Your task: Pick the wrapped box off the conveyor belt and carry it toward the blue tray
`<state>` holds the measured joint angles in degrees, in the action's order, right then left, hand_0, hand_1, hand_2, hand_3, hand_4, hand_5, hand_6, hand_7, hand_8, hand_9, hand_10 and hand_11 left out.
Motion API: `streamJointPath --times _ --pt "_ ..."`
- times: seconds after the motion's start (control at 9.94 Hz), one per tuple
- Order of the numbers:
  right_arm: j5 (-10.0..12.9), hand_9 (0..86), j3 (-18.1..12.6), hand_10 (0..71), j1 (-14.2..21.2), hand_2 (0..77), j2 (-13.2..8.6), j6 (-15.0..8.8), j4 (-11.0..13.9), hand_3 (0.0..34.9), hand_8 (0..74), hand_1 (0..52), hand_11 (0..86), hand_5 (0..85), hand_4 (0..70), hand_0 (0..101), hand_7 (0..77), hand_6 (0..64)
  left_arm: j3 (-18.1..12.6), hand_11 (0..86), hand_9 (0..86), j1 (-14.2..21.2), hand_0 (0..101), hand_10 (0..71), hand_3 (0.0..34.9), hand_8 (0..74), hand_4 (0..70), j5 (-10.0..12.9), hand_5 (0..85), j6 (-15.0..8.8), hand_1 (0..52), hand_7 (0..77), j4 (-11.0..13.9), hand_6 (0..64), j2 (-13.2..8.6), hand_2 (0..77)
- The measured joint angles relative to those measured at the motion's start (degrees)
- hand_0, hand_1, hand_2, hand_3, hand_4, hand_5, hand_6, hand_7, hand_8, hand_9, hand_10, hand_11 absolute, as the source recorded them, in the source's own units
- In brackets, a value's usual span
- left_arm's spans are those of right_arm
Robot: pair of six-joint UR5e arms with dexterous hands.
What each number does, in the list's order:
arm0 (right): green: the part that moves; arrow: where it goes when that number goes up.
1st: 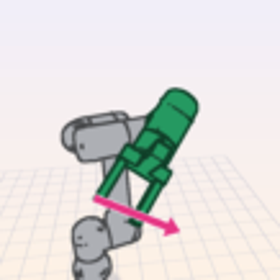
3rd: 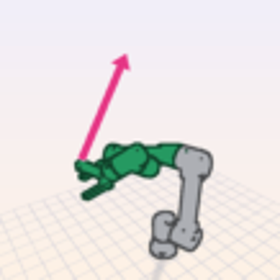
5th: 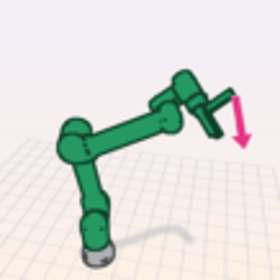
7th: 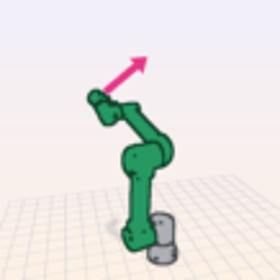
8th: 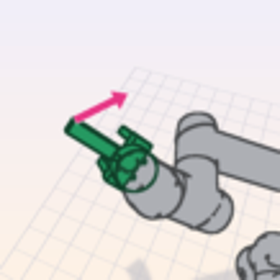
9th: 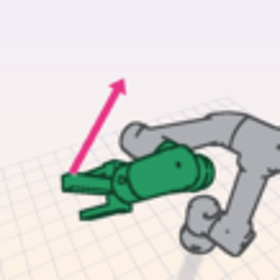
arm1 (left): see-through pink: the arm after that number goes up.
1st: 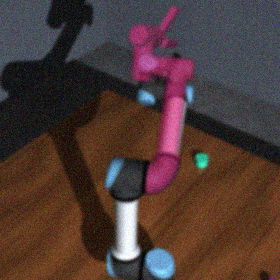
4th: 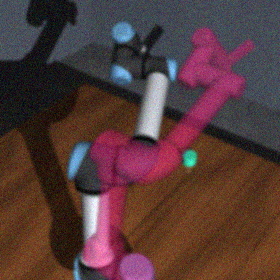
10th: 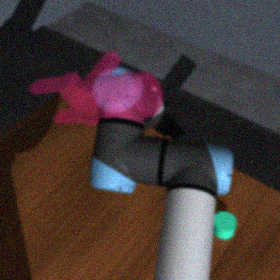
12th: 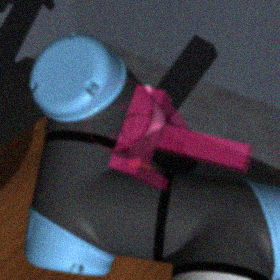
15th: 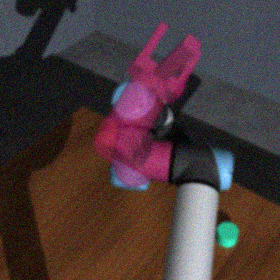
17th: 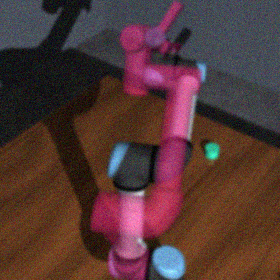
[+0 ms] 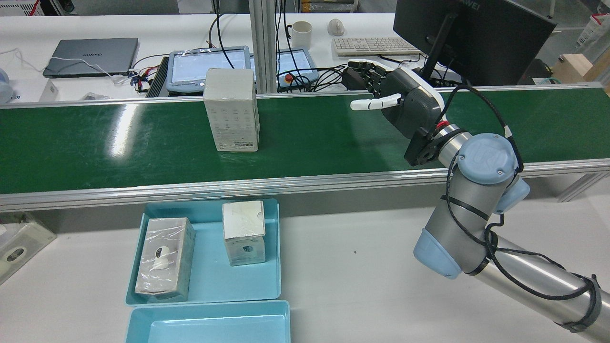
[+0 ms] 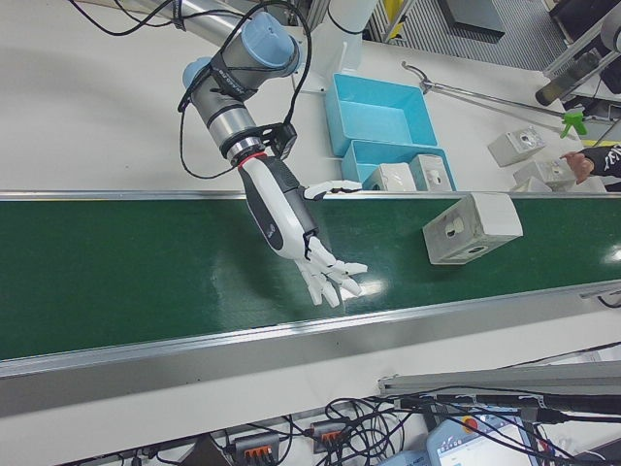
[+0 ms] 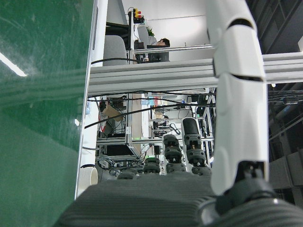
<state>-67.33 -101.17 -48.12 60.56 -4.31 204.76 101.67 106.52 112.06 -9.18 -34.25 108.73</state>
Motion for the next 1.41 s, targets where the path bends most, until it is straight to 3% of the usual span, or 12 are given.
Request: streamJointPath --times 0.7,0.81,1.11,1.21,1.31,1.41 --pt "0.1 5.4 0.5 0.0 1.7 16.4 -0.4 -1.0 -0.1 0.0 2.7 16.9 1.1 23.5 12.0 49 5.5 4.9 0.0 0.5 0.5 0.0 0 0.5 0.0 0.5 0.0 0.0 1.1 0.0 0.0 0.5 0.0 0.5 0.0 1.1" --pt "0.1 5.4 0.6 0.0 2.1 10.4 -0.5 -1.3 -0.2 0.0 2.2 13.6 1.1 23.5 12.0 48 5.5 4.9 0.0 0.5 0.0 0.0 0 0.5 0.0 0.5 0.0 0.0 1.1 0.0 0.0 0.5 0.0 0.5 0.0 0.5" --pt "0.1 4.9 0.7 0.0 2.3 10.4 -0.6 -1.5 -0.2 0.0 1.1 13.6 0.5 23.5 11.5 47 5.5 4.9 0.0 0.5 0.0 0.0 0 0.5 0.0 0.5 0.0 0.0 1.1 0.0 0.0 0.5 0.0 0.5 0.0 0.5" --pt "0.1 4.9 0.7 0.0 2.3 12.0 -0.6 -1.6 -0.2 0.0 2.2 16.9 1.1 23.5 11.5 48 5.5 4.9 0.0 0.5 0.5 0.0 0 0.5 0.0 0.5 0.0 0.0 1.1 0.0 0.0 0.5 0.0 0.5 0.0 1.1" --pt "0.1 4.9 0.7 0.0 2.3 13.1 -0.6 -1.8 -0.2 0.0 2.2 14.7 1.1 23.5 11.5 48 5.5 4.9 0.0 0.5 0.5 0.0 0 0.5 0.0 0.5 0.0 0.0 1.1 0.0 0.0 0.5 0.0 0.5 0.0 0.5" --pt "0.1 4.9 0.7 0.0 2.3 13.1 -0.6 -2.0 -0.2 0.0 2.2 15.8 1.1 23.5 11.5 48 5.5 4.9 0.0 0.5 0.5 0.0 0 0.5 0.0 0.5 0.0 0.0 1.1 0.0 0.0 0.5 0.0 0.5 0.0 1.1"
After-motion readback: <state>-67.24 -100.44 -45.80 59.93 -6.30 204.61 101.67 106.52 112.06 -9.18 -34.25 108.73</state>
